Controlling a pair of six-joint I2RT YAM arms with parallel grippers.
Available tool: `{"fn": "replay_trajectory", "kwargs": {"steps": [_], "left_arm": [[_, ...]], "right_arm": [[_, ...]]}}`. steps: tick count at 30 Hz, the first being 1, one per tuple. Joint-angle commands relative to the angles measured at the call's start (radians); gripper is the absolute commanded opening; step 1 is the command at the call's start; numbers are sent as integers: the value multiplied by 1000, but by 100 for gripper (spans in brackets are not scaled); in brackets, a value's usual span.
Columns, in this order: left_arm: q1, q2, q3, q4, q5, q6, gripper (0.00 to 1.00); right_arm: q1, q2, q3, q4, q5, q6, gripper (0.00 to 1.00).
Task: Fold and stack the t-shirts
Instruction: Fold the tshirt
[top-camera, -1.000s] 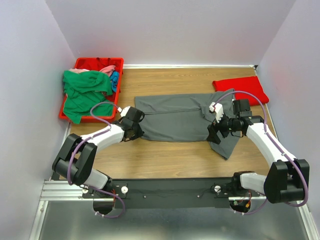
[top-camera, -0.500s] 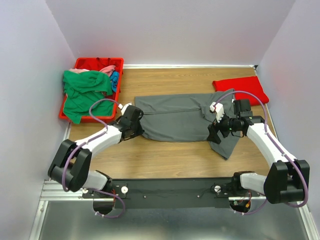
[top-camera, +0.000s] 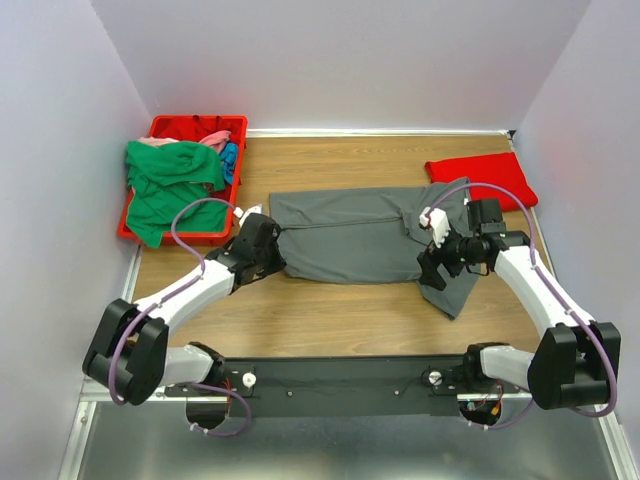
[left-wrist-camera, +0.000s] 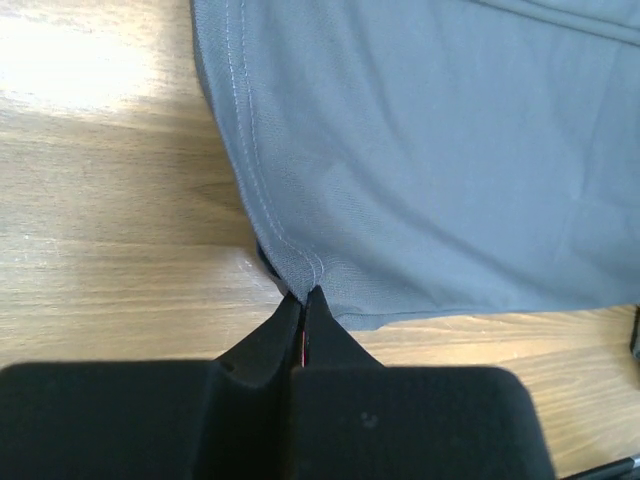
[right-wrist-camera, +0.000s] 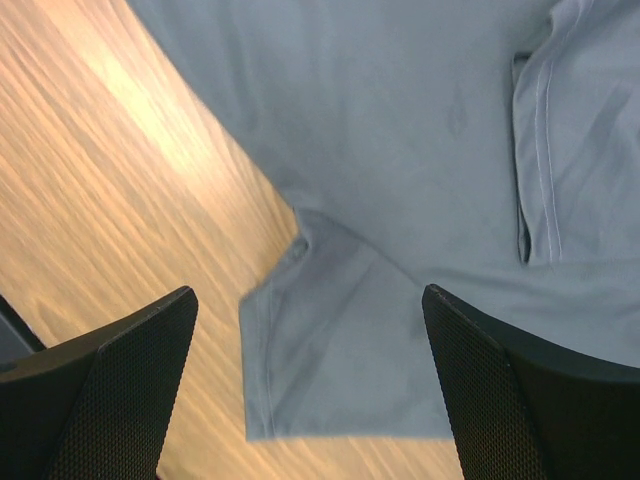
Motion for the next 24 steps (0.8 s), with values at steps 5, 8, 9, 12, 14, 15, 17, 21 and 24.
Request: {"fn": "replay_trajectory", "kwargs": {"steps": [5,8,9,12,14,15,17,21,24], "left_arm": [[8,-101,-37,21,32,24,0],[10,-115,-48,28,44,28,0],[10,-118,-50,34,53,30,0],[10,-124,-53,41,64,39,0],[10,-126,-53,44,66,45,0],[8,-127,-53,44,66,48,0],[8,-132,-56,45,66,51,0],[8,-146,-69,56,66,56,0],[8,-147,-76,70,66,62,0]], "right_arm": [[-9,3,90,-267,108,-205,100],[-9,14,98,-361,107,-295,100],[-9,12,96,-371,111,-309,100],[-7,2,85,-385,145,-335,100],[-9,-2,79,-387,167,-340,99],[-9,2,78,-398,190,-343,98],[-10,14,78,-430,229,-355,97],[-10,17,41,-459,298,-381,93],[-10,28,-19,-424,357,-381,88]]}}
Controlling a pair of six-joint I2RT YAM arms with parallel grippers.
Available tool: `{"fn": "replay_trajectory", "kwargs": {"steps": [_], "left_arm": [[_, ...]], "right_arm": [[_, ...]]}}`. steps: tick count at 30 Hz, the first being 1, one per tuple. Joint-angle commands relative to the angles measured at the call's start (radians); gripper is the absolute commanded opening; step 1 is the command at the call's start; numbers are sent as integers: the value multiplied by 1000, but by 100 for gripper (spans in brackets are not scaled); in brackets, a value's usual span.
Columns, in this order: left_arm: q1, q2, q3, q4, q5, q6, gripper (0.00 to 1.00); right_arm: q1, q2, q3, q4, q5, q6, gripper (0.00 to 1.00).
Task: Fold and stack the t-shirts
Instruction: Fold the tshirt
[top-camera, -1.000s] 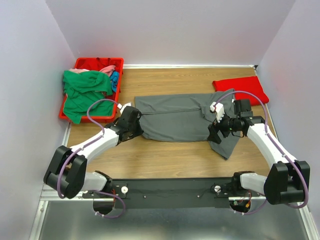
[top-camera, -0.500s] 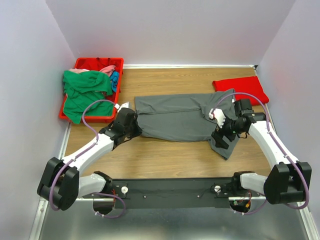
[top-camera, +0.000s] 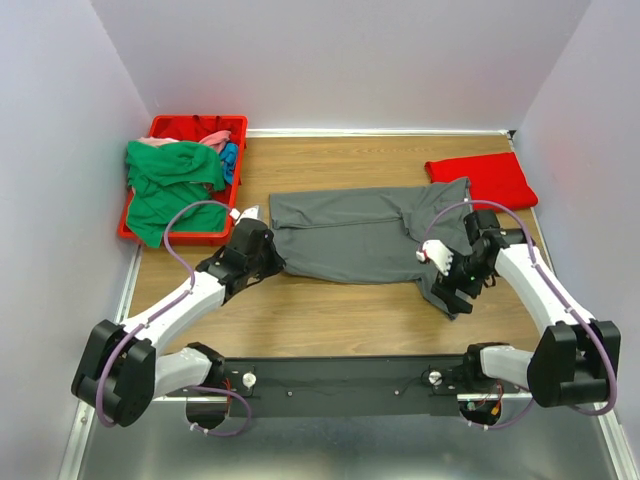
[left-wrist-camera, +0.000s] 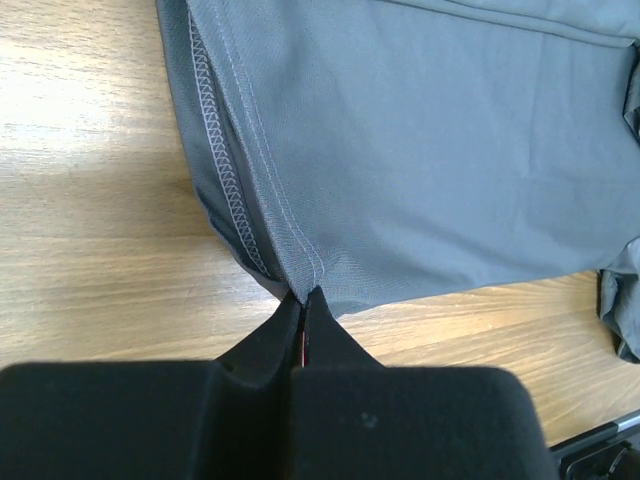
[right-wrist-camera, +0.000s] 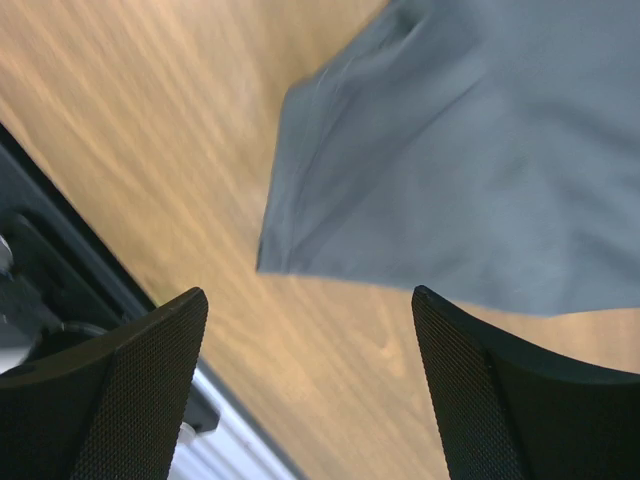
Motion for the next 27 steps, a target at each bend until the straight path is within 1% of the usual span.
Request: {"fn": "replay_trajectory", "kwargs": {"steps": [1,4,9,14,18,23,26,27], "left_arm": [[3,-18,-17,34,47,23,0],[3,-12,-20,40,55,26,0],[5,-12,-24,44,55,29,0],[3,-18,-24,44,57,26,0],[5,-19,-23,40,52,26,0],[8,-21,-20,33,48,26,0],[6,-21,-23,34,46,26,0],[8,-19,-24,34,46,26,0]], "right_arm": [[-4,24,-76,-11,120,-24,87],[-6,61,-106,45,125,0,82],[-6,133,-110,130,136,49,76],[-4,171,-119,173,143,69,73],[1,205,-122,193,145,79,66],[27,242,-134,222,160,91,63],[56,260,-149,248,180,112,56],[65,266,-157,260,189,124,51]]}}
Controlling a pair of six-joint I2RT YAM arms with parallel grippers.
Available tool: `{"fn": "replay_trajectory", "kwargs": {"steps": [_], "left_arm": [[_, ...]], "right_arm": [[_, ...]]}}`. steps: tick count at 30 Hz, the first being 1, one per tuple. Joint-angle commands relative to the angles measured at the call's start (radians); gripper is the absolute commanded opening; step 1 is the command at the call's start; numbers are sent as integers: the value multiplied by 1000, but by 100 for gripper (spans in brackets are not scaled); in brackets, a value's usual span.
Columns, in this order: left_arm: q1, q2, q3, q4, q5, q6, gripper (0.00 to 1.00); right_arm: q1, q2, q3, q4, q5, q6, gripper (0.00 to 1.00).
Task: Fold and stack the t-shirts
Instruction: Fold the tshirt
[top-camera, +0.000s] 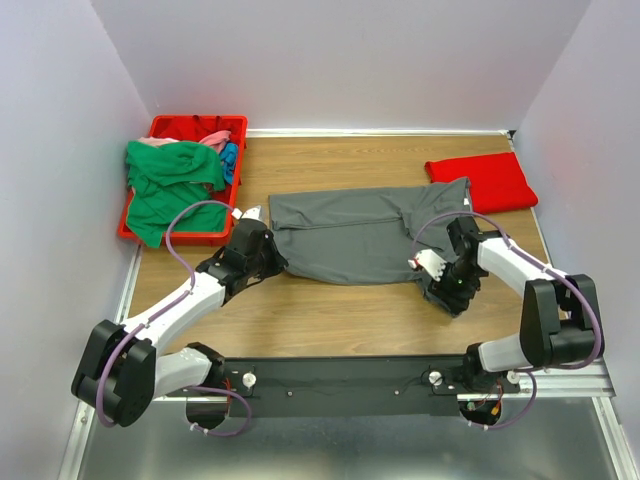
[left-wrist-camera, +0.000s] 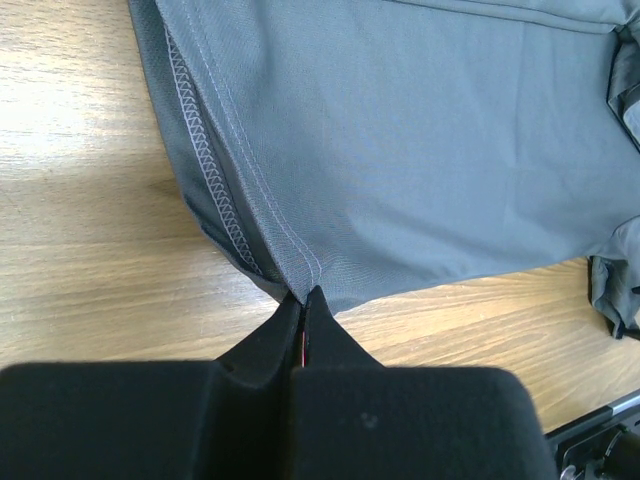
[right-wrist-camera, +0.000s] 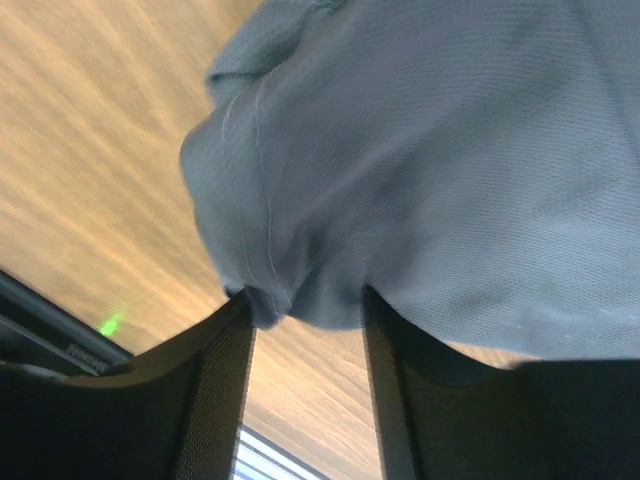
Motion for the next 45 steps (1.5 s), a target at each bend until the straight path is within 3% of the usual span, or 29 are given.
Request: {"fn": "replay_trajectory", "kwargs": {"steps": [1,12,18,29,31,36,45], "left_arm": [[7,-17,-12,3,9,11,0],[11,0,-2,3,10,18,0],[16,6,1,7,7,23,0],[25,19,19,2,15,44,0],[27,12,18,-3,15,44,0],[28,8,14,-3,16,46,0],[31,2,16,-10,18,54,0]], "right_arm": [[29,57,-52,85,20,36,50],[34,-26,18,91,64,83,25],[32,-20,152,51,24,109,22],[32,79,227,77,-14,169,11],[32,68,227,73,-29,165,13],[34,20,212,1,-60,106,45],[28,-116,225,-114,3,33,52]]}}
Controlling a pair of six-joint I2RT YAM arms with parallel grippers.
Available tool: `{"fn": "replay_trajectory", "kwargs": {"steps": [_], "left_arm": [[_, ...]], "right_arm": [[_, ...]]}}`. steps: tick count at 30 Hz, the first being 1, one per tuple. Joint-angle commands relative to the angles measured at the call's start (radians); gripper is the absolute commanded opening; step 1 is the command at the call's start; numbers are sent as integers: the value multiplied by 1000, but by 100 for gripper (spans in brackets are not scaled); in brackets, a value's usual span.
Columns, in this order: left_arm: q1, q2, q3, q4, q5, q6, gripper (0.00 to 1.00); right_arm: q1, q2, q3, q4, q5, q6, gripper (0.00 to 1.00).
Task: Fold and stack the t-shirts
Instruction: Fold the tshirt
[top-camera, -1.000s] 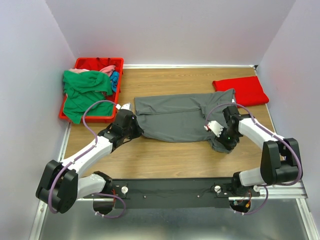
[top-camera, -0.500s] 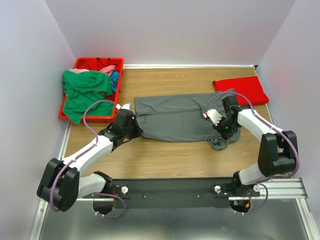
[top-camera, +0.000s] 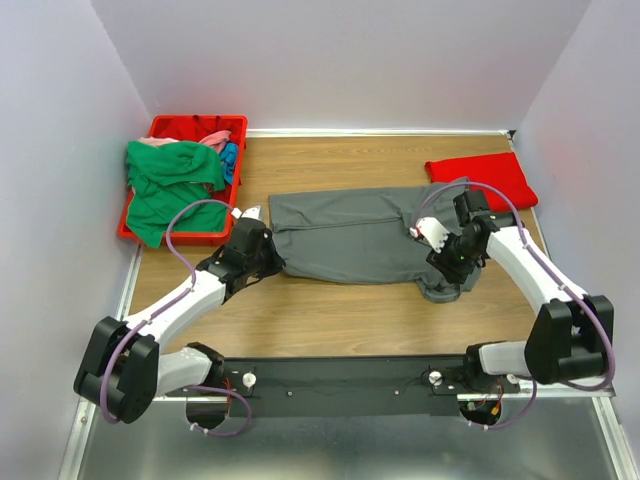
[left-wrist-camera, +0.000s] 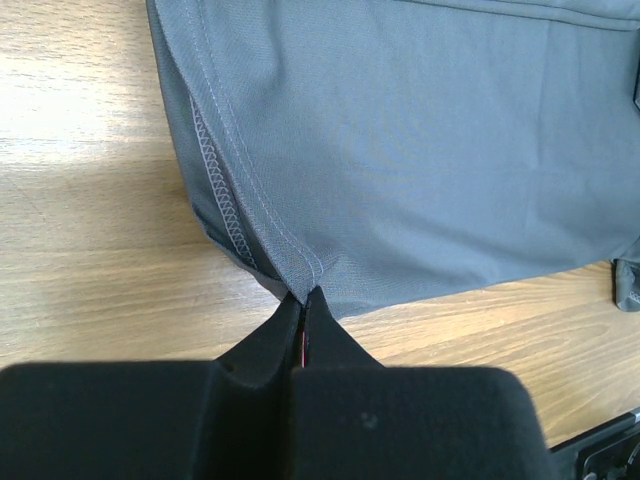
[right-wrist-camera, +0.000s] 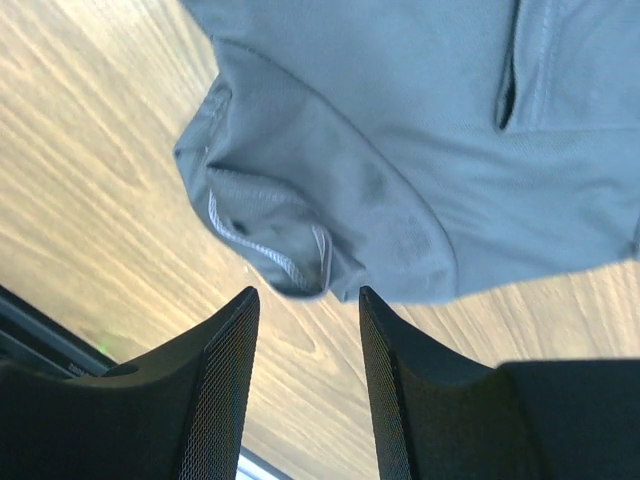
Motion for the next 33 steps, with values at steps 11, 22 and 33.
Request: {"fn": "replay_trajectory", "kwargs": {"steps": [11,22,33], "left_arm": [[6,-24,5,-1,31,17,0],[6,-18,-3,13,40,17,0],[6,-14,-1,10,42,15,0]], "right_arm": [[-125,40,-45,-18,85,-118,49],[-126,80,-129,58,53,-185,48],[-126,91,-154,114,-15,-236,48]]}}
